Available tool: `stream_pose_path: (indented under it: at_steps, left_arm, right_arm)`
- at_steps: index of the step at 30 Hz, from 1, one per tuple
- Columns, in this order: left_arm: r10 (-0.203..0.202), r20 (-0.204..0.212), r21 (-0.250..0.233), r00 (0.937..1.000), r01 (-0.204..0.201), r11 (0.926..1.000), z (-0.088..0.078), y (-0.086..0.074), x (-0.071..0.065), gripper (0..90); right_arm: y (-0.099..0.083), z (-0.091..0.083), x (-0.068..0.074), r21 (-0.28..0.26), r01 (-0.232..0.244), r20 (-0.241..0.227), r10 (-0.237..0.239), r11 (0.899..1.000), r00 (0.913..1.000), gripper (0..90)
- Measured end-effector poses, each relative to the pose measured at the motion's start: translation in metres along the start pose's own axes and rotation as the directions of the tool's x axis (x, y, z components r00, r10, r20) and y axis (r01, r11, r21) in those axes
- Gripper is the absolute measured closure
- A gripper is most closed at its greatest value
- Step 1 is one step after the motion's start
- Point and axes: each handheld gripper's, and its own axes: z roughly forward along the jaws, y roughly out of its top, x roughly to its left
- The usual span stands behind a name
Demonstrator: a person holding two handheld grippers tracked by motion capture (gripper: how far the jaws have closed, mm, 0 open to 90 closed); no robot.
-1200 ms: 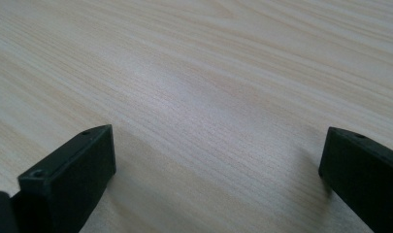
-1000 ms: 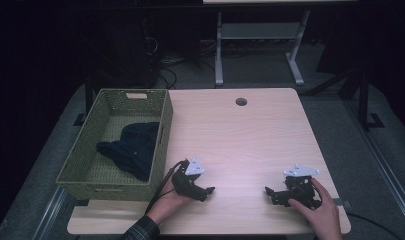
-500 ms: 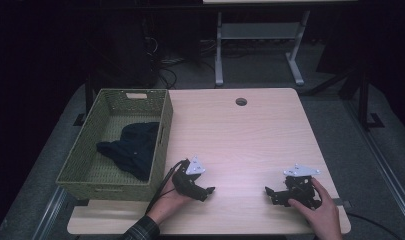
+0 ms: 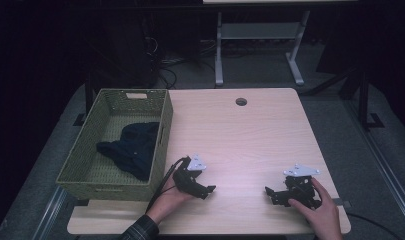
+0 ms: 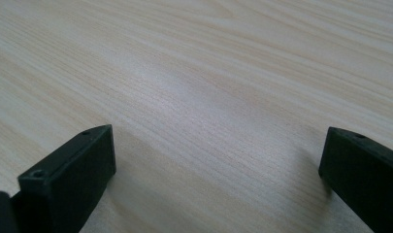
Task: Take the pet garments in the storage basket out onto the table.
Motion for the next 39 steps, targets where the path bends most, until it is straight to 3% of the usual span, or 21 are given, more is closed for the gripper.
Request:
stream_pose_path:
  at_steps: [11,16,39]
  left_arm:
    - [0.01,-0.005,-0.026,0.9999,-0.01,0.9996,-0.016,0.02,0.003,13.2]
    - [0.013,-0.01,-0.015,0.9999,-0.013,0.9998,-0.02,0.026,0.004,13.3]
    - [-0.014,-0.014,-0.043,0.9998,0.014,0.999,-0.036,0.036,0.015,13.6]
  right_arm:
    - [0.0,0.0,0.0,0.0,0.001,0.0,-0.001,1.0,1.0,0.0]
    - [0.0,0.0,0.0,0.0,0.0,0.0,0.0,1.0,1.0,0.0]
    - [0.0,0.0,0.0,-0.001,0.001,-0.001,-0.001,1.0,1.0,0.0]
